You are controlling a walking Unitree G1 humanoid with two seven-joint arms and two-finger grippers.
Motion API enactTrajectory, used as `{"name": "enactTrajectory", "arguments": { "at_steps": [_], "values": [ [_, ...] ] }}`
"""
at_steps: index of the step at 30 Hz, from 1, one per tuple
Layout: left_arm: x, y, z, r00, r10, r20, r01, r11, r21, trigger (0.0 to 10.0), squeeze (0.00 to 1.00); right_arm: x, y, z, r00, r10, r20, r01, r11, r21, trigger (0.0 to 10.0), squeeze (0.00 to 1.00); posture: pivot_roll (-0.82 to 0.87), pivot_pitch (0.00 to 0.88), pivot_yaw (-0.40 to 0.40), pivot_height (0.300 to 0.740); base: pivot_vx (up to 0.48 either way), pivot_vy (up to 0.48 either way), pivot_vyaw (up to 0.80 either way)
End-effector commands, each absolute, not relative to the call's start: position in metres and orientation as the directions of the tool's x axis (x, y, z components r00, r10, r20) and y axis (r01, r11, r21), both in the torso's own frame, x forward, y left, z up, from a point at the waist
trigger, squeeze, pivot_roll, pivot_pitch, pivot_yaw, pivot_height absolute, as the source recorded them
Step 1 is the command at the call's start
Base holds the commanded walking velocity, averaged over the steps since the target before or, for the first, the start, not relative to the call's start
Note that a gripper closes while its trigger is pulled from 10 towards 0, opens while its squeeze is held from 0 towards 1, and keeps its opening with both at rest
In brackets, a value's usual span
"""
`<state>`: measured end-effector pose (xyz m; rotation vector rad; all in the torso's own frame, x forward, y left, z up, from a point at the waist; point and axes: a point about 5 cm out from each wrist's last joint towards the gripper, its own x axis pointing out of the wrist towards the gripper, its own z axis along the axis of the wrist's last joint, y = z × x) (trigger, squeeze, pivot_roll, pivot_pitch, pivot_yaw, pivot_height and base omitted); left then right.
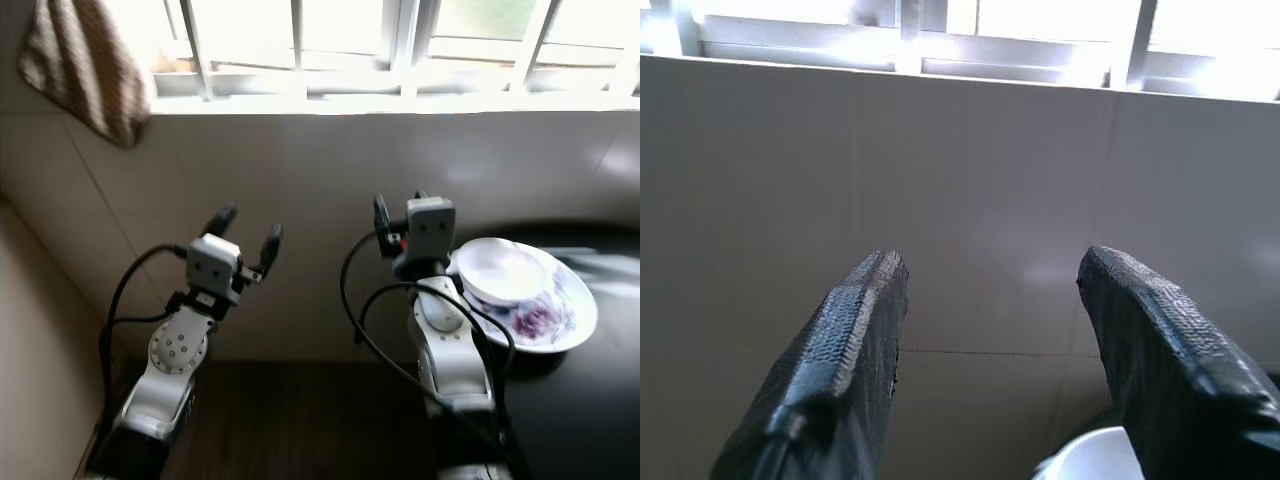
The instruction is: Kitchen organization
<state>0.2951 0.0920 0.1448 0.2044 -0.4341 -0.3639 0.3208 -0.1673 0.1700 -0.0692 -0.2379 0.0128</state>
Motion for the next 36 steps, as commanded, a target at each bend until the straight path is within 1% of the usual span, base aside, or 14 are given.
{"name": "enactTrajectory", "arguments": {
  "at_steps": [1,3,6,11,17,22,23,24,26,27,30,32,34,36],
  "values": [
    [0.297,0.101,0.146,0.853,-0.37,0.367,0.277,0.918,0.283,10.0,0.0,0.322,-0.159,0.173,0.969,0.034,0.244,-0.02,0.998,-0.063,10.0,0.0,0.03,0.0,0.026,0.74,0.0,0.0,-0.76],
    [0.297,0.101,0.145,0.854,-0.37,0.365,0.278,0.918,0.282,10.0,0.0,0.323,-0.158,0.171,0.973,0.036,0.227,-0.016,0.996,-0.091,10.0,0.0,0.03,0.0,0.027,0.74,0.0,0.0,0.0],
    [0.297,0.101,0.145,0.856,-0.37,0.361,0.279,0.919,0.28,10.0,0.0,0.323,-0.158,0.169,0.975,0.035,0.218,-0.017,0.996,-0.085,10.0,0.0,0.03,0.0,0.027,0.74,0.0,0.0,0.0],
    [0.298,0.101,0.143,0.859,-0.37,0.354,0.281,0.919,0.277,10.0,0.0,0.325,-0.164,0.163,0.984,-0.009,0.179,0.02,0.998,-0.059,10.0,0.0,0.03,0.0,0.027,0.74,0.0,0.0,0.0],
    [0.297,0.101,0.141,0.861,-0.375,0.345,0.285,0.916,0.284,10.0,0.0,0.331,-0.191,0.155,0.984,-0.147,0.103,0.148,0.989,-0.004,10.0,0.0,0.03,0.0,0.027,0.74,0.0,0.0,0.0],
    [0.297,0.101,0.139,0.863,-0.376,0.338,0.286,0.914,0.287,10.0,0.0,0.334,-0.223,0.15,0.956,-0.291,0.017,0.287,0.949,0.129,10.0,0.0,0.03,0.0,0.027,0.74,0.0,0.0,0.0],
    [0.297,0.101,0.139,0.863,-0.376,0.338,0.286,0.914,0.287,10.0,0.0,0.334,-0.223,0.15,0.956,-0.291,0.017,0.287,0.949,0.129,10.0,0.0,0.03,0.0,0.027,0.74,0.0,0.0,0.0],
    [0.298,0.101,0.139,0.864,-0.376,0.335,0.287,0.914,0.287,10.0,0.0,0.334,-0.232,0.149,0.94,-0.341,0.007,0.337,0.933,0.127,10.0,0.0,0.03,0.0,0.027,0.74,0.0,0.0,0.0],
    [0.298,0.101,0.138,0.864,-0.379,0.332,0.289,0.913,0.288,10.0,0.0,0.334,-0.241,0.145,0.924,-0.383,-0.01,0.382,0.919,0.103,10.0,0.0,0.03,0.0,0.027,0.74,0.0,0.0,0.0],
    [0.298,0.101,0.138,0.864,-0.379,0.332,0.289,0.913,0.288,10.0,0.0,0.334,-0.241,0.145,0.924,-0.383,-0.01,0.382,0.919,0.103,10.0,0.0,0.03,0.0,0.027,0.74,0.0,0.0,0.0],
    [0.298,0.1,0.138,0.864,-0.381,0.329,0.292,0.912,0.288,10.0,0.0,0.335,-0.243,0.135,0.923,-0.376,-0.079,0.384,0.91,0.154,10.0,0.0,0.03,0.0,0.027,0.74,0.0,0.0,0.0],
    [0.298,0.101,0.136,0.867,-0.38,0.323,0.291,0.911,0.291,10.0,0.0,0.34,-0.241,0.121,0.925,-0.331,-0.185,0.368,0.902,0.228,10.0,0.0,0.03,0.0,0.027,0.74,0.0,0.0,0.0],
    [0.298,0.102,0.136,0.869,-0.379,0.319,0.29,0.911,0.293,10.0,0.0,0.341,-0.24,0.116,0.924,-0.31,-0.225,0.362,0.898,0.25,10.0,0.0,0.03,0.0,0.027,0.74,0.0,0.0,0.0],
    [0.298,0.103,0.135,0.869,-0.379,0.317,0.29,0.911,0.294,10.0,0.0,0.341,-0.243,0.112,0.909,-0.332,-0.251,0.395,0.878,0.27,10.0,0.0,0.03,0.0,0.027,0.74,0.0,0.0,0.0]
  ]
}}
